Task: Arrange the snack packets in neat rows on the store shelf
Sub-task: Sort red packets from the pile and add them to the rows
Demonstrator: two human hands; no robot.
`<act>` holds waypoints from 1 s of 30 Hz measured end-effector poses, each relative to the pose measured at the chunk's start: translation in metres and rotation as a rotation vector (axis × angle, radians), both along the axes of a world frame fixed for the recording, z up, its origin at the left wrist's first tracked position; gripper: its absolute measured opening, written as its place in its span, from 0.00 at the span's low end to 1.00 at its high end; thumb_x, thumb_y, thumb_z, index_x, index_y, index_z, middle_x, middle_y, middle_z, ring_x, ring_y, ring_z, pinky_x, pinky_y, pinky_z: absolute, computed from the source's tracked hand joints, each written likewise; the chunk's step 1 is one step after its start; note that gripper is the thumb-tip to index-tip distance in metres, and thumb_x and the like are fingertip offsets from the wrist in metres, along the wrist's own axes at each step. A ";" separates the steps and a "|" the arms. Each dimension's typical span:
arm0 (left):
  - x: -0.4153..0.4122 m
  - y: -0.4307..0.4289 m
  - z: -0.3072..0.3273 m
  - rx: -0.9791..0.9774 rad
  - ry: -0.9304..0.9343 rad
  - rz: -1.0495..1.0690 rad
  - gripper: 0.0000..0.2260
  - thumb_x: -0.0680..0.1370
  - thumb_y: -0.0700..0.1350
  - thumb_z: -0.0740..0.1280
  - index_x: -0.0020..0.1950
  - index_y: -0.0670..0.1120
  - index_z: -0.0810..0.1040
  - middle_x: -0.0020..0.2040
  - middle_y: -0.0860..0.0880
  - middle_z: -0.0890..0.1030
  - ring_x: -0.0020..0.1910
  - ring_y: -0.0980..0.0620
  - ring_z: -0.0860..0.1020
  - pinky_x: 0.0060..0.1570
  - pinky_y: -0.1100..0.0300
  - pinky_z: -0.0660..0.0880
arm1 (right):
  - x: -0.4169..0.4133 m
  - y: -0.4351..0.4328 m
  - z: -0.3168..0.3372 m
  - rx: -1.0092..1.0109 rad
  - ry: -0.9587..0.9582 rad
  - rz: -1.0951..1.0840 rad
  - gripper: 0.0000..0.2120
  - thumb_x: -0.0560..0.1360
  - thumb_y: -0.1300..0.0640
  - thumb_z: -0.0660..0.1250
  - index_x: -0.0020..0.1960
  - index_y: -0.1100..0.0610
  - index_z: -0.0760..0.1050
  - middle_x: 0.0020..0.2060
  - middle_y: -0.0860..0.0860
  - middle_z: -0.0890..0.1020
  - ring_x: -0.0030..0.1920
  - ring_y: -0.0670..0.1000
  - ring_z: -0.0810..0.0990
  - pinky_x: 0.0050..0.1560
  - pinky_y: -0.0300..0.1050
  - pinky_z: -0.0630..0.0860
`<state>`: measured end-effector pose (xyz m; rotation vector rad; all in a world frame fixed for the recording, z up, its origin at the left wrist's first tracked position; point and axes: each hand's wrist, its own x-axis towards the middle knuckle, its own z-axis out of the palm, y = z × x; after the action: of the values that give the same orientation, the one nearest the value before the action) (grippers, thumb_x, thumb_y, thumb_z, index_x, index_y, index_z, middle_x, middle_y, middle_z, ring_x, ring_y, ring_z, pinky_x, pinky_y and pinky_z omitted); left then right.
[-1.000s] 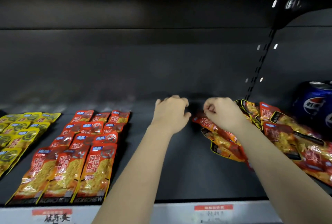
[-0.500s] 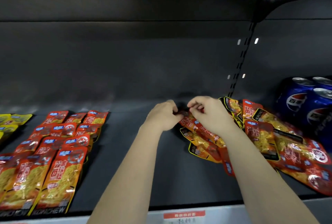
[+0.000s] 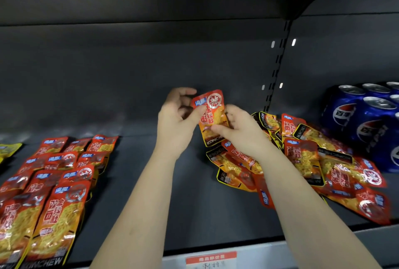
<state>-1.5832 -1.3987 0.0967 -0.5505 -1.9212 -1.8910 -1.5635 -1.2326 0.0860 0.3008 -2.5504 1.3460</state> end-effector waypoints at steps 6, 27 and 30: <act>0.004 0.007 -0.005 0.021 -0.248 0.103 0.03 0.80 0.46 0.63 0.48 0.53 0.75 0.48 0.47 0.81 0.42 0.51 0.83 0.40 0.58 0.78 | 0.000 0.001 0.007 -0.116 0.127 -0.223 0.12 0.78 0.54 0.67 0.59 0.56 0.73 0.51 0.48 0.81 0.51 0.47 0.78 0.50 0.43 0.72; 0.004 0.024 -0.029 -0.120 -0.476 0.033 0.03 0.81 0.43 0.62 0.54 0.50 0.69 0.47 0.43 0.82 0.34 0.50 0.81 0.35 0.57 0.78 | -0.001 0.005 0.004 -0.119 0.182 -0.337 0.11 0.77 0.52 0.67 0.57 0.55 0.75 0.45 0.45 0.80 0.41 0.38 0.75 0.38 0.27 0.66; 0.001 0.020 -0.032 -0.161 -0.371 0.173 0.07 0.81 0.41 0.60 0.53 0.54 0.66 0.42 0.42 0.78 0.28 0.51 0.78 0.30 0.57 0.78 | -0.003 0.005 0.002 -0.095 0.171 -0.340 0.12 0.78 0.52 0.67 0.58 0.55 0.75 0.47 0.45 0.80 0.42 0.39 0.74 0.38 0.25 0.65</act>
<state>-1.5824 -1.3782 0.0650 -0.0710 -2.2831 -1.8353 -1.5660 -1.2279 0.0883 -0.0349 -2.2621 1.2476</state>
